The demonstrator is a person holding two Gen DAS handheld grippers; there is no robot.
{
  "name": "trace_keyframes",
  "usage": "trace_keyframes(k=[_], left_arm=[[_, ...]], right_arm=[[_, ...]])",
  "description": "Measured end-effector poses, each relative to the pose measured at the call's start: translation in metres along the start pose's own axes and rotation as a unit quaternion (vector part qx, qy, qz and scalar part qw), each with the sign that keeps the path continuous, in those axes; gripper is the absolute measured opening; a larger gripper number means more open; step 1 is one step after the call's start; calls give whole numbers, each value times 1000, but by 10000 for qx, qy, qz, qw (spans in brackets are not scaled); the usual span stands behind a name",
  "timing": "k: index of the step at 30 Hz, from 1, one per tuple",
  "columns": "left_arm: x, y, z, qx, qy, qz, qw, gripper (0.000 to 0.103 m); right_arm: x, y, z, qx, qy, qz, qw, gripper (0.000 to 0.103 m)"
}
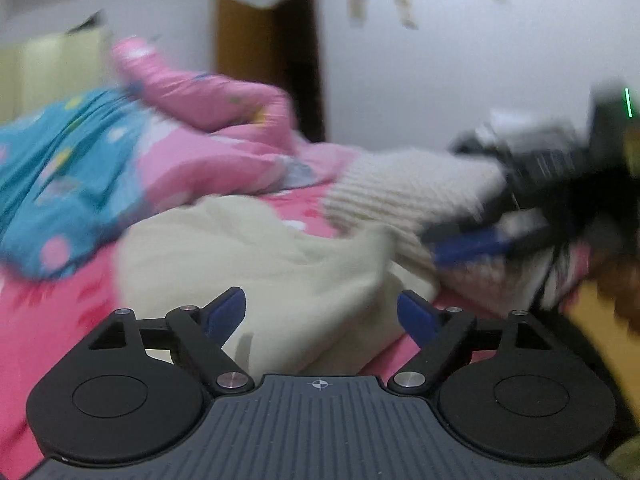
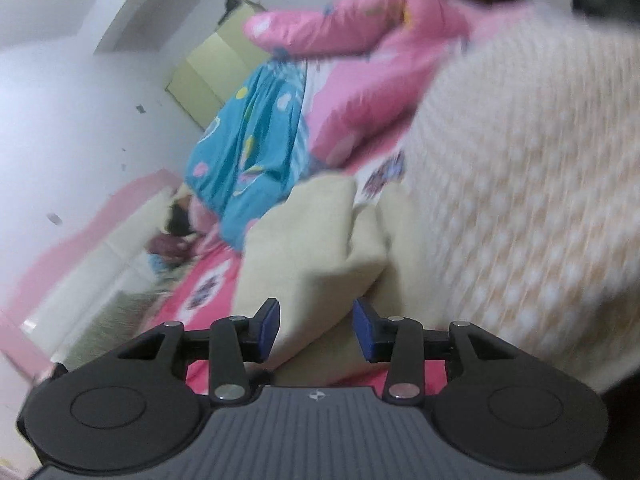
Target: Fold clothes
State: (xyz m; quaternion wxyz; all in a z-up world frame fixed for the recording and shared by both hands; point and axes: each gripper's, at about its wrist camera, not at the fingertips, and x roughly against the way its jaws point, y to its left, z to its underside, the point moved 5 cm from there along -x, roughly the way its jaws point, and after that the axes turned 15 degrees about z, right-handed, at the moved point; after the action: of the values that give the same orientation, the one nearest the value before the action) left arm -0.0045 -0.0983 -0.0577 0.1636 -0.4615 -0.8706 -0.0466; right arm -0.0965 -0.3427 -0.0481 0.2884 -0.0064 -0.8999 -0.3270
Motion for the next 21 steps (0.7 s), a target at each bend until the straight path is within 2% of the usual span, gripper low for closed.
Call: trace_keyframes(k=[1,3,5,6,9,12,15,17,21], left_arm=[[10,9,1,263,-64,-98,9996,84],[31,27,4,789,-193,-295,9963,85],[36,42,12,1079,-48,-501,9929,84],[33,44,16,1094,65,-489,9928,85],[22,41,26,1027,248,-279,9940,85],[12,40,37,1083,345,-174,9934,83],[7,49,48,1517,212,-240,9879,75],[8,56,50,1804,-4,-189,9834,75],[9,59,45,1900,-312,-137,9812,72]], right_arm=[[-6,0,7,-173,228,-107,9995,53],[-24,1,21,-473,661,-178,9965,54],[-39,2,27,-689,868,-145,9937,54],[-46,2,26,-791,875,-99,9930,54],[-63,-1,20,-1091,906,3,9899,65],[-72,-7,19,-1577,1045,-80,9819,67],[-77,-13,19,-2018,1040,-117,9738,69],[-79,-16,18,-2277,1003,-188,9684,70],[-73,-20,9,-2464,705,-330,9660,75]])
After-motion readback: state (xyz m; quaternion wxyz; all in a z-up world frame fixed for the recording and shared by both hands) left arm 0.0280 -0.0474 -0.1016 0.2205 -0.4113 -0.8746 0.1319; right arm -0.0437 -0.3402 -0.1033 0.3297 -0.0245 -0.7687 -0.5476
